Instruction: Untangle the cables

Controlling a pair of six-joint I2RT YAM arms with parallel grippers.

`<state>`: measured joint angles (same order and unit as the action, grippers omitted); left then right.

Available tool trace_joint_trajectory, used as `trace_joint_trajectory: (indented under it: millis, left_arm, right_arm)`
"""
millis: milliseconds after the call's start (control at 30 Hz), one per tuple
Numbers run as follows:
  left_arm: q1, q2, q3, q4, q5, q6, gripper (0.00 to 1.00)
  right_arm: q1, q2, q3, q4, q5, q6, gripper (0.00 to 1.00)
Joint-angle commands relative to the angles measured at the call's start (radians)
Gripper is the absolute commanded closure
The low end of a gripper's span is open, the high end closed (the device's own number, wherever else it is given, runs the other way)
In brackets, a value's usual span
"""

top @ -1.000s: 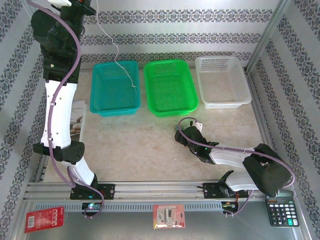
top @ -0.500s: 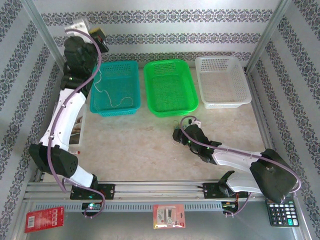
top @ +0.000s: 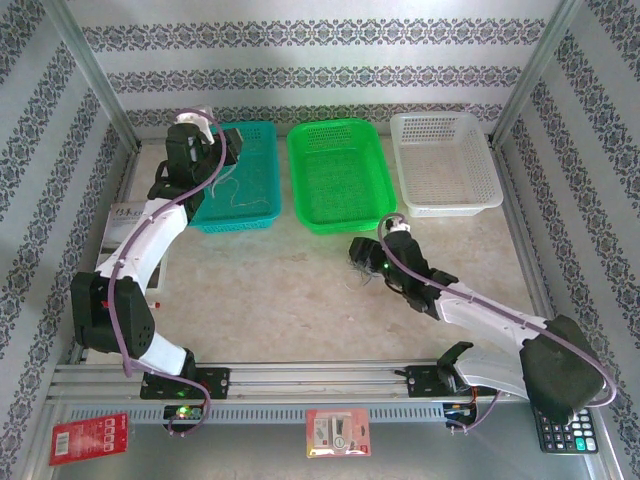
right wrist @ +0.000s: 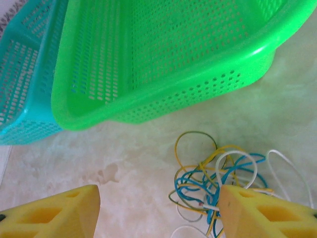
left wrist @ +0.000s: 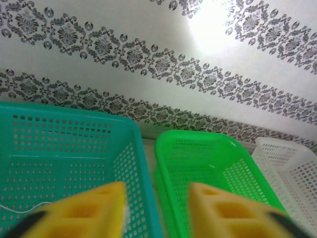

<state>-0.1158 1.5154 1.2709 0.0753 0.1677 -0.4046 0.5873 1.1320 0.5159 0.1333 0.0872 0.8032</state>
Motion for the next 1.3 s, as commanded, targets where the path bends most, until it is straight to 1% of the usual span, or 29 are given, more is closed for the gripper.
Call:
trace_joint_trajectory:
  millis: [0,33,67,200,300,367,433,533,600,700,767,933,1033,1133,1267]
  left_arm:
    - [0.010,-0.030,0.053,-0.023,0.029,-0.009,0.16]
    - [0.010,-0.033,0.079,-0.050,0.033,-0.004,0.05]
    - [0.011,-0.034,0.105,-0.075,0.045,-0.002,0.00]
    - [0.011,-0.030,0.210,-0.178,0.126,-0.026,0.00]
    - [0.008,-0.047,0.210,-0.207,0.217,-0.093,0.00]
    - [-0.002,-0.077,0.153,-0.199,0.254,-0.134,0.00]
    - [-0.026,-0.128,0.055,-0.183,0.260,-0.163,0.00]
    - [-0.084,-0.219,-0.115,-0.147,0.222,-0.193,0.00]
    - [-0.128,-0.272,-0.219,-0.127,0.177,-0.213,0.00]
    - [-0.176,-0.335,-0.356,-0.093,0.133,-0.263,0.00]
    - [-0.195,-0.355,-0.417,-0.069,0.126,-0.291,0.00]
    - [-0.217,-0.370,-0.471,-0.073,0.103,-0.309,0.00]
    - [-0.220,-0.369,-0.466,-0.077,0.099,-0.307,0.00]
    - [-0.224,-0.366,-0.454,-0.089,0.101,-0.306,0.00]
    - [-0.238,-0.376,-0.453,-0.097,0.099,-0.303,0.00]
  right_arm:
    - [-0.051,-0.029,0.030,-0.072,-0.053,-0.023,0.35]
    - [-0.069,-0.036,0.027,-0.080,-0.070,-0.022,0.35]
    - [-0.085,-0.039,0.025,-0.084,-0.083,-0.024,0.34]
    - [-0.145,-0.032,0.014,-0.095,-0.148,-0.034,0.34]
    - [-0.171,0.002,0.007,-0.092,-0.187,-0.044,0.33]
    - [-0.177,0.026,0.003,-0.089,-0.192,-0.049,0.33]
    - [-0.184,0.057,-0.002,-0.078,-0.199,-0.056,0.33]
    - [-0.186,0.113,-0.006,-0.037,-0.216,-0.055,0.33]
    - [-0.186,0.159,0.006,-0.019,-0.244,-0.056,0.33]
    - [-0.163,0.227,0.027,0.022,-0.278,-0.049,0.33]
    - [-0.123,0.259,0.050,0.032,-0.282,-0.044,0.34]
    - [0.040,0.326,0.121,0.072,-0.274,-0.008,0.35]
    - [0.098,0.338,0.149,0.105,-0.285,0.008,0.36]
    - [0.105,0.294,0.143,0.092,-0.266,0.008,0.36]
    - [0.064,0.185,0.099,0.029,-0.202,-0.006,0.38]
